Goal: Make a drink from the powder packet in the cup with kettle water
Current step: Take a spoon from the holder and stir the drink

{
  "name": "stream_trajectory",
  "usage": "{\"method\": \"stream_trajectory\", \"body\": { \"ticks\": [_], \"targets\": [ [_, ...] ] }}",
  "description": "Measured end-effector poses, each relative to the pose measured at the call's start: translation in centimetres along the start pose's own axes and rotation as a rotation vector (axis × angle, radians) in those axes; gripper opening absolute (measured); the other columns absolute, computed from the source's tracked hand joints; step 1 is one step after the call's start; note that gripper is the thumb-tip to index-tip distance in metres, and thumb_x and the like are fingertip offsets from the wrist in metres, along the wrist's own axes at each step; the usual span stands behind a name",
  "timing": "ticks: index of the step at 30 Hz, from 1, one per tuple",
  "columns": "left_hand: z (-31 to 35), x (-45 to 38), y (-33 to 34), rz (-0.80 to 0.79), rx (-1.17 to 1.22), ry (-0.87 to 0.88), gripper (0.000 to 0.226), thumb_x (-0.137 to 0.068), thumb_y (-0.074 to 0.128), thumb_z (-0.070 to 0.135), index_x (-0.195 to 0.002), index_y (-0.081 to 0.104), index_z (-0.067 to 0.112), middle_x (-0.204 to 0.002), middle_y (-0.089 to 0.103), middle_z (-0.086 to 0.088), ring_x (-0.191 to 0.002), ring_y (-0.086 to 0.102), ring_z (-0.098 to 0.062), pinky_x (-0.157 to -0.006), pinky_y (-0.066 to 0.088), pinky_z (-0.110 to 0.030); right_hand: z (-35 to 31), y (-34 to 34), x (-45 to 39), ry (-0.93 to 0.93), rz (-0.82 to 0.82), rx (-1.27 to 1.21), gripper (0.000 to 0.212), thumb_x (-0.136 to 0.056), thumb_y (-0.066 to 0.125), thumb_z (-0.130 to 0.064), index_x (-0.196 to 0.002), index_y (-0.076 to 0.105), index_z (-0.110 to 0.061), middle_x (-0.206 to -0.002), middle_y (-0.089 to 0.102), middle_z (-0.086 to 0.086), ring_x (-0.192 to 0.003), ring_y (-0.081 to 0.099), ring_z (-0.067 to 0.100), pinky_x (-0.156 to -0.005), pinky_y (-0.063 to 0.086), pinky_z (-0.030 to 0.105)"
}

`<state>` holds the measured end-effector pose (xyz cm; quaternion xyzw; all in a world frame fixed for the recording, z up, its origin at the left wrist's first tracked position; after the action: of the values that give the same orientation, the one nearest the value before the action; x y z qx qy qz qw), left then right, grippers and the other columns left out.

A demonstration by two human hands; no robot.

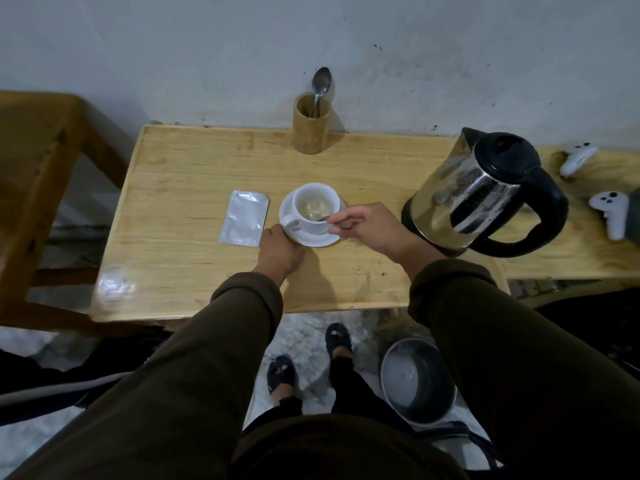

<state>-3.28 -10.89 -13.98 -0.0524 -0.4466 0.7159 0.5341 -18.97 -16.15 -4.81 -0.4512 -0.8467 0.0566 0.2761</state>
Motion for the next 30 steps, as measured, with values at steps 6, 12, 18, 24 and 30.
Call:
{"method": "stream_trajectory", "body": {
  "ticks": [6, 12, 18, 24, 30],
  "targets": [
    [-0.1, -0.1, 0.5, -0.026, -0.081, 0.037, 0.043, -0.078, 0.057, 0.025, -0.113, 0.059, 0.001, -0.114, 0.063, -0.019, -0.112, 0.056, -0.037, -0.092, 0.044, -0.035, 2.0, 0.7, 2.5, 0.151, -0.029, -0.133, 0.018, -0.09, 0.054, -0.017, -0.095, 0.071, -0.021, -0.093, 0.072, -0.001, -0.079, 0.063, 0.013, -0.066, 0.039, 0.025],
    [0.3, 0.7, 0.4, -0.02, -0.072, 0.03, 0.041, -0.087, 0.052, 0.017, -0.124, 0.051, 0.001, -0.127, 0.054, -0.018, -0.122, 0.045, -0.034, -0.101, 0.039, -0.035, 3.5, 0.5, 3.5, 0.156, 0.049, -0.182, 0.014, -0.091, 0.056, -0.018, -0.095, 0.07, -0.019, -0.088, 0.073, -0.005, -0.076, 0.063, 0.014, -0.067, 0.041, 0.026],
    [-0.3, 1.0, 0.7, -0.055, -0.006, -0.011, 0.05, -0.079, 0.054, 0.021, -0.126, 0.049, 0.004, -0.132, 0.05, -0.019, -0.122, 0.047, -0.032, -0.099, 0.041, -0.034, 6.2, 0.6, 4.3, 0.235, 0.126, -0.314, 0.019, -0.089, 0.057, -0.004, -0.087, 0.051, -0.021, -0.079, 0.071, 0.0, -0.065, 0.06, 0.013, -0.056, 0.043, 0.023],
    [-0.1, 1.5, 0.9, -0.039, 0.112, -0.031, 0.079, -0.081, 0.057, 0.013, -0.149, 0.016, 0.012, -0.142, 0.038, -0.018, -0.129, 0.043, -0.033, -0.104, 0.039, -0.039, 9.3, -0.6, 4.4, 0.278, 0.227, -0.401, 0.01, -0.088, 0.059, -0.004, -0.092, 0.06, -0.013, -0.081, 0.069, -0.002, -0.07, 0.054, 0.007, -0.06, 0.037, 0.024],
    [-0.1, 1.5, 1.0, -0.01, 0.068, 0.006, 0.09, -0.076, 0.066, 0.01, -0.15, 0.014, 0.012, -0.139, 0.04, -0.02, -0.125, 0.046, -0.034, -0.098, 0.043, -0.038, 12.3, -2.5, 3.6, 0.405, 0.414, -0.314, 0.025, -0.08, 0.066, -0.001, -0.065, 0.059, -0.019, -0.064, 0.059, 0.005, -0.051, 0.048, 0.016, -0.048, 0.041, 0.026]
  ]
}}
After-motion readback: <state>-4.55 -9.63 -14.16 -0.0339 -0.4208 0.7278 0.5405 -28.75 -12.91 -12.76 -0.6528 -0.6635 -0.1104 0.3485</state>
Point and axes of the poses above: each hand's wrist, its own x-axis away from the middle knuckle, its own y-axis out of the palm, z = x × y, the point moved 9 cm from there along -x, towards the middle knuckle
